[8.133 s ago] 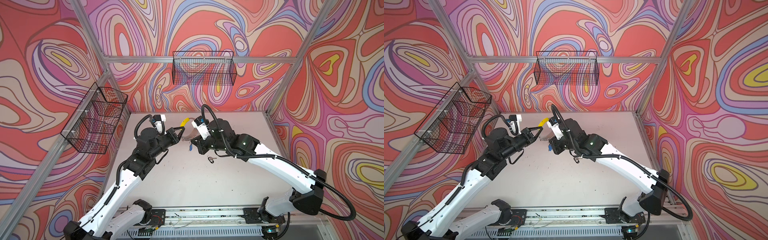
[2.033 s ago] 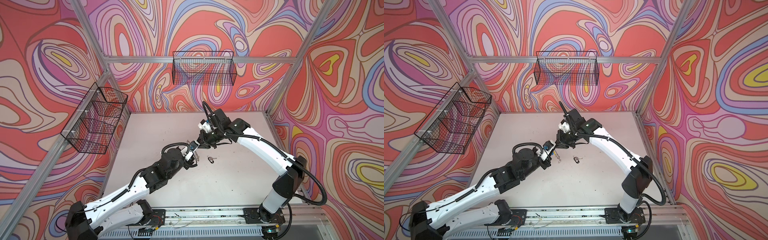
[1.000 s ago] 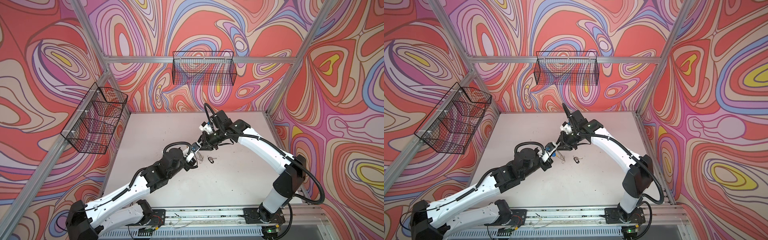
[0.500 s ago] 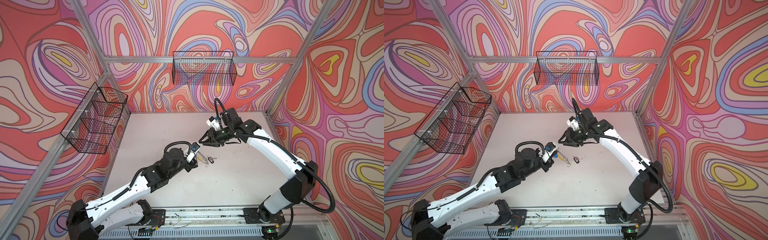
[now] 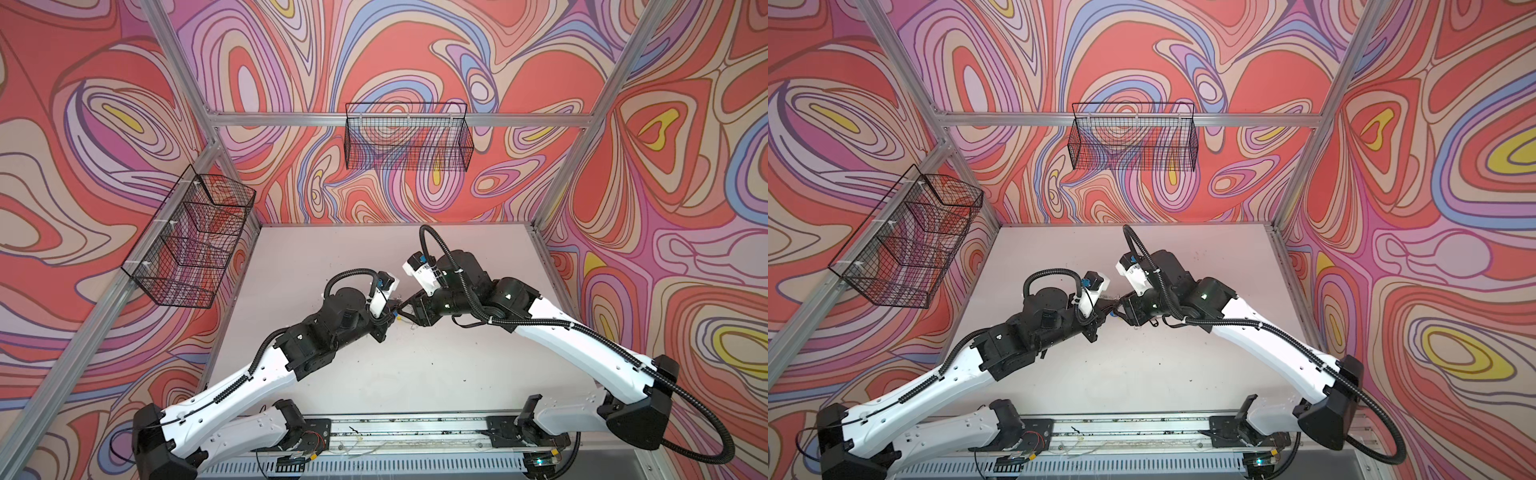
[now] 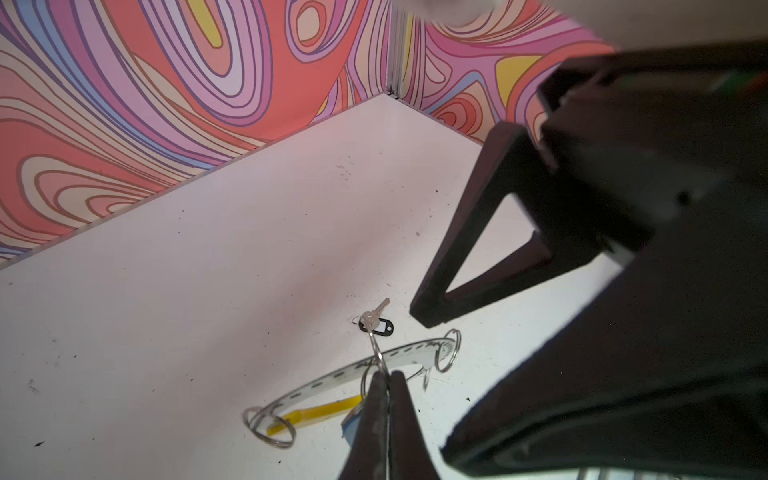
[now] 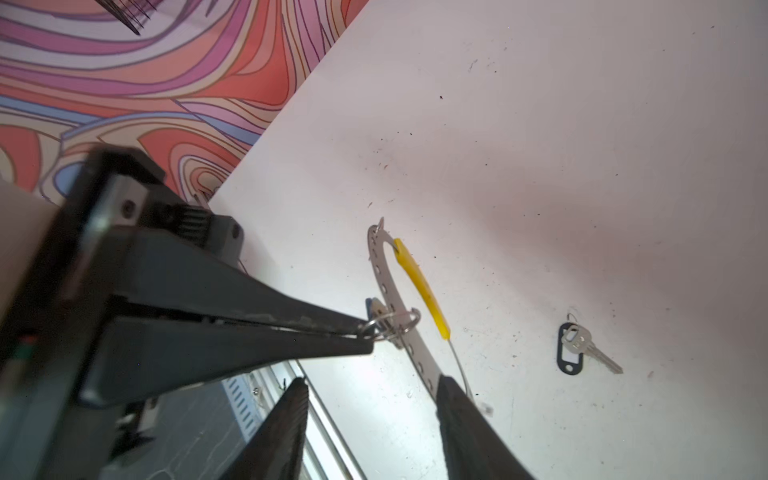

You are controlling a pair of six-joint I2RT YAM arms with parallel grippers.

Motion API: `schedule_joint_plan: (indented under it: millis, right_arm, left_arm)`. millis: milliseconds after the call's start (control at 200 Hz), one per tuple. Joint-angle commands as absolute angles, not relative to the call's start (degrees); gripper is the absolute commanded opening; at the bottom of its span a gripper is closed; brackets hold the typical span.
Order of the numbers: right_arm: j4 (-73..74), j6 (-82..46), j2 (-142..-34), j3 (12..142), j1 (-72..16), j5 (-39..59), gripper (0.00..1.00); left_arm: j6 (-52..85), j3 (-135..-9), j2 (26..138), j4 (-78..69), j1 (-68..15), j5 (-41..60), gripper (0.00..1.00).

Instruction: Put the keys on the keyring

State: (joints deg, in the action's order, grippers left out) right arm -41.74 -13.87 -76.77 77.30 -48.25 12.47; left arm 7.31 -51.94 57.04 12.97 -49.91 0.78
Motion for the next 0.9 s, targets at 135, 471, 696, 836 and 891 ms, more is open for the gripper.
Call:
schedule_joint_plan:
  millis: [135,471,696,836,891]
  right_arm:
    - [-35.95,-5.17,-76.28,74.39,-49.39,4.16,0.55]
    - [-26.56,-4.53,-74.98,69.31,-50.09,10.13,0.54]
    - [-25.59,-4.02,-73.08,67.59,-50.25,9.35,0.47]
    - [-23.03,-4.83,-72.82,66.68,-50.42,9.63,0.37]
    - [-22.00,-5.10,-72.52,66.11,-50.37,9.82,0.30]
  left_arm:
    - [12.11,-55.76,54.88,19.57,-49.48,3.42,0.00]
    - [13.27,-58.32,54.49,21.70,-49.48,4.59,0.00]
    - [13.61,-58.89,54.97,21.47,-49.48,5.57,0.00]
    - [14.13,-59.33,55.44,21.23,-49.48,6.14,0.00]
    - [14.32,-59.33,55.33,21.08,-49.47,6.18,0.00]
